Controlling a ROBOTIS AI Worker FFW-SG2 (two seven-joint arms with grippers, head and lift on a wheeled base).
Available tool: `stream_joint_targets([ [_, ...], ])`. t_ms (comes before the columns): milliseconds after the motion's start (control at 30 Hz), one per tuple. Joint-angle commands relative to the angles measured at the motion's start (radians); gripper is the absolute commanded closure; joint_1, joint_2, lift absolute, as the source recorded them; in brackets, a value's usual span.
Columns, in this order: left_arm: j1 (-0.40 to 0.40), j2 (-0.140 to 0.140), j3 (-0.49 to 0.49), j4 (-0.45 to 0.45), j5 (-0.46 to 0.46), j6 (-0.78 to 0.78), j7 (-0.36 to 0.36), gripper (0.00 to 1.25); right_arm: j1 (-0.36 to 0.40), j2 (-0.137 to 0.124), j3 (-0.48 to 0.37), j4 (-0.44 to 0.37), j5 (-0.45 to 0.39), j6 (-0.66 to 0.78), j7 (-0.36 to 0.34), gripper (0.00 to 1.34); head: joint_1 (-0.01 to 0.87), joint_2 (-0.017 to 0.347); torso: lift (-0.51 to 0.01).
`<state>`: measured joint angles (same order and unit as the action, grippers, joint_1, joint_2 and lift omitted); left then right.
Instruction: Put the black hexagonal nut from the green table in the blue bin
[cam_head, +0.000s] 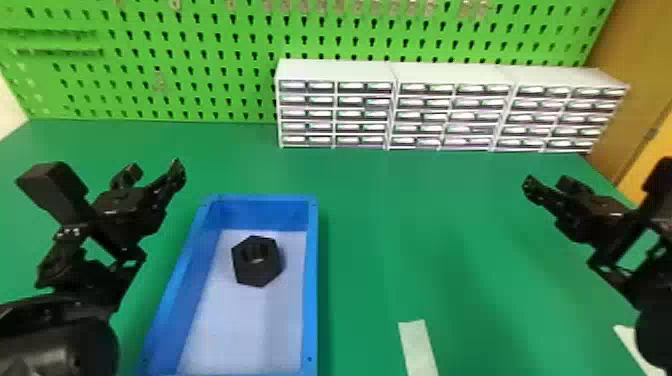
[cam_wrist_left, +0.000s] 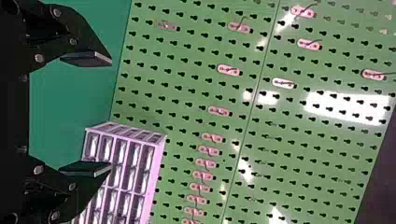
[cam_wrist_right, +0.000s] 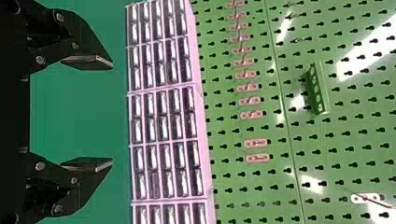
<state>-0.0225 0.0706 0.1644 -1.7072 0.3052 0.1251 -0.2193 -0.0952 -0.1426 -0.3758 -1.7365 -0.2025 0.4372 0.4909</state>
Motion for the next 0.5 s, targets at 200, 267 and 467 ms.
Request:
stream_joint_targets([
  [200, -0.001, 0.0, 0.003, 0.0, 0.0, -0.002, 0.0, 0.46, -0.001, 0.002, 0.002, 0.0, 0.003, 0.0, 0.0, 0.52, 0.691, 0.009, -0.097],
  [267, 0.001, 0.0, 0.003, 0.0, 0.0, -0.002, 0.0, 0.46, -0.001, 0.002, 0.002, 0.0, 0.003, 0.0, 0.0, 0.52, 0.691, 0.009, -0.097],
  [467, 0.001, 0.0, 0.004, 0.0, 0.0, -0.002, 0.0, 0.46, -0.001, 0.002, 0.0, 0.0, 0.002, 0.0, 0.0, 0.52, 0.691, 0.009, -0.097],
])
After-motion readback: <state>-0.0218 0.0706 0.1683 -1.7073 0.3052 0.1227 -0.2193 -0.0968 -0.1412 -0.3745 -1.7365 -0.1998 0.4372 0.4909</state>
